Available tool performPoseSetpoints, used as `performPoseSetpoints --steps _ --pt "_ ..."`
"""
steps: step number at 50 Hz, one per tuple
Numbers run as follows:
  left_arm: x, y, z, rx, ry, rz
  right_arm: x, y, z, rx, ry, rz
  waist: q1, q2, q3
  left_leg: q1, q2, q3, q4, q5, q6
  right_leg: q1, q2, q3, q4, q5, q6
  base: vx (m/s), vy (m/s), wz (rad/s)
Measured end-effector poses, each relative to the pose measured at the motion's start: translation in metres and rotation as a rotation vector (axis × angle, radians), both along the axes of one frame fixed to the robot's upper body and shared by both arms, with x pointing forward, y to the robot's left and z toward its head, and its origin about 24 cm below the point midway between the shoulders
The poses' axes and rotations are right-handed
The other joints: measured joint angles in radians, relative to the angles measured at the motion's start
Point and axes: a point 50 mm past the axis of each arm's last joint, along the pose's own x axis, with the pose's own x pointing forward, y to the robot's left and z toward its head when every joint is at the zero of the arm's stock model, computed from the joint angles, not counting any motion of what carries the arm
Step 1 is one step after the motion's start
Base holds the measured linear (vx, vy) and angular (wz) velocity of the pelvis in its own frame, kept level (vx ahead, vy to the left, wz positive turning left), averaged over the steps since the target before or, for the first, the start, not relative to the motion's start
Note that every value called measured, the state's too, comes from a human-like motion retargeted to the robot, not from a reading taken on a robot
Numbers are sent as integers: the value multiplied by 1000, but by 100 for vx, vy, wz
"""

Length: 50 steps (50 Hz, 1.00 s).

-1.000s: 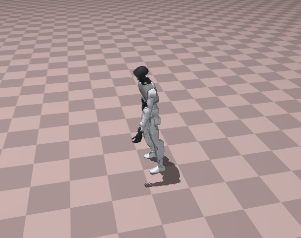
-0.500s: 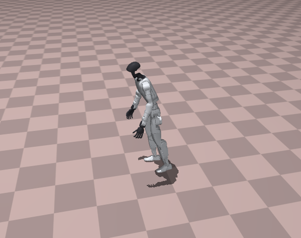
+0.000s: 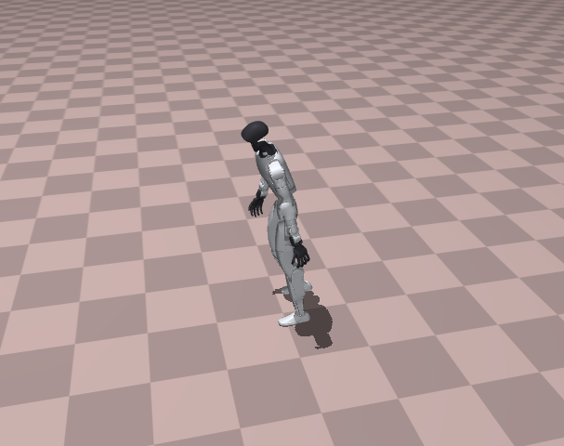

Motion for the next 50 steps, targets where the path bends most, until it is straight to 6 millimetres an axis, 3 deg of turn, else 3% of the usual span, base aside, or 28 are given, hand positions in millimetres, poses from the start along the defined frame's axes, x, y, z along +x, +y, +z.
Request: performPoseSetpoints --steps 3,7,10,13,15,17,21,25,29,32,35,37,39,42,45,47,50 --pt "97 -6 31 31 -296 -82 -4 -5 -3 -14 43 27 -88 -11 -1 18 -40 -56 15 -19 3 11 2 -26 -278 79 59 40 9 105" --pt "212 -30 114 128 -787 -172 -1 -18 -3 -96 75 46 -209 -22 20 79 -97 -136 17 -56 -7 23 -17 -4 -607 293 191 44 3 116" --pt "259 -57 189 164 -1169 -198 1 -28 0 -146 68 22 -275 6 16 123 -83 -181 -1 -77 -24 -25 -8 -13 -635 322 247 49 -6 90" --pt "272 -81 241 67 -1465 -172 4 -36 4 -151 41 -36 -324 40 -14 148 -82 -221 -32 -78 -12 -17 -19 -42 -635 382 235 52 -7 74" --pt "270 -91 252 -29 -1564 -145 2 -39 5 -142 35 -74 -336 58 -32 171 -81 -234 -49 -71 -6 8 -27 -70 -635 363 244 55 -13 47" --pt "262 -94 240 -100 -1558 -120 0 -42 4 -136 43 -101 -323 75 -38 198 -70 -216 -56 -53 -15 38 -13 -75 -634 324 247 54 -23 6" --pt "224 -86 165 -99 -1276 -187 -4 -51 4 -153 74 -125 -234 87 -13 227 -64 -112 -20 -53 -51 52 10 -39 -500 195 247 52 -25 -59" --pt "148 -63 76 6 -824 -318 2 -53 9 -150 25 -89 -180 83 14 132 -96 -46 -3 -86 -22 110 -25 -28 -477 136 247 50 3 -7" --pt "51 -35 15 27 -400 -255 12 -48 15 -138 -68 -85 -122 65 46 -15 -99 15 -22 -3 -31 192 -34 -31 -511 112 217 49 2 -4" --pt "-11 -15 -4 0 -217 -36 25 -37 21 -120 -139 -65 -48 25 69 -96 -84 31 -82 71 -15 239 -25 7 -552 112 198 49 -4 -63" --pt "-70 4 -6 16 -94 229 31 -26 24 -78 -183 -52 28 -22 83 -131 -48 37 -82 103 -38 272 -14 55 -539 81 166 54 2 -100" --pt "-101 11 -3 41 -30 356 31 -22 24 -56 -198 -62 70 -50 81 -106 -25 51 -82 123 -58 294 -1 96 -531 65 147 55 6 -110" --pt "-120 15 0 58 31 416 30 -18 23 -35 -203 -87 93 -78 80 -65 -11 70 -80 115 -61 316 8 130 -520 56 134 53 10 -82" --pt "-122 15 1 47 114 352 22 -13 18 -5 -189 -149 92 -97 85 0 6 75 -59 69 -44 352 21 140 -474 69 118 50 13 -19" --pt "-93 10 -3 7 211 155 8 -8 7 45 -105 -219 61 -83 80 43 29 57 -41 44 4 319 45 116 -346 84 97 44 15 19" --pt "-52 8 -3 -4 142 54 -1 -9 2 26 -52 -184 43 -76 64 52 37 51 -25 25 10 247 39 66 -267 36 87 40 11 13" --pt "28 0 7 -2 -80 -46 -12 -11 -5 -37 28 -69 6 -77 37 51 26 48 -5 1 0 147 -2 -41 -281 12 87 38 7 19"
